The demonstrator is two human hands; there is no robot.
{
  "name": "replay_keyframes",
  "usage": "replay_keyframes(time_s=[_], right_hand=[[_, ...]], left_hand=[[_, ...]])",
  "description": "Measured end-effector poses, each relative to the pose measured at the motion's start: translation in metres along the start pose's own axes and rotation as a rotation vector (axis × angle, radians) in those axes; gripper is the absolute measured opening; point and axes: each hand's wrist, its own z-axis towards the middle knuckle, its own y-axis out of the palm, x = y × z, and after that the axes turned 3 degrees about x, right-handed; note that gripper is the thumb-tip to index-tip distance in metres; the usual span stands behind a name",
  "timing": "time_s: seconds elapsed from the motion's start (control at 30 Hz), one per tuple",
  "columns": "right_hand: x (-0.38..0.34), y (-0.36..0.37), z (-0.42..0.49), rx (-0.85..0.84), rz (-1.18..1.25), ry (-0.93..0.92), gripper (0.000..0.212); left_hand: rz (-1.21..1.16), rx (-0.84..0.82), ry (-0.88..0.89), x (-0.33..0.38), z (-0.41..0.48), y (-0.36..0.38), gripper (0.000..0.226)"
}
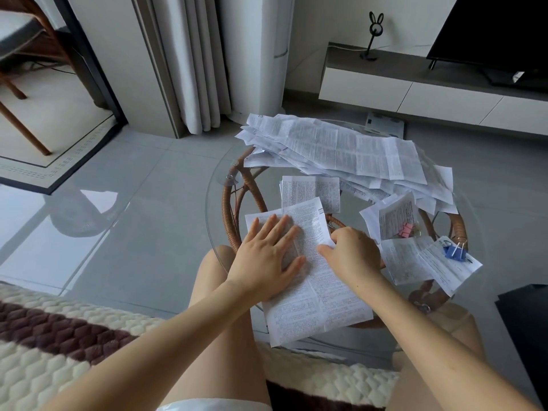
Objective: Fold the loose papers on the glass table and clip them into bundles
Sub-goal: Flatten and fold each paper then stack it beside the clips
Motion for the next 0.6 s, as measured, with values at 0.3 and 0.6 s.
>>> replay_keyframes(time_s=[0.3, 0.6], right_hand=[[0.0014, 0.0006, -0.0005, -0.009, 0.024, 0.006, 0.053], [-0.0017, -0.0020, -0.0016, -0.017, -0.017, 0.031, 0.051]], left_hand=[[0.001, -0.001, -0.004, -0.0005, 0.0020, 0.0001, 0.081], [0.013, -0.029, -0.004, -0.0014, 0.0034, 0.0007, 0.083]])
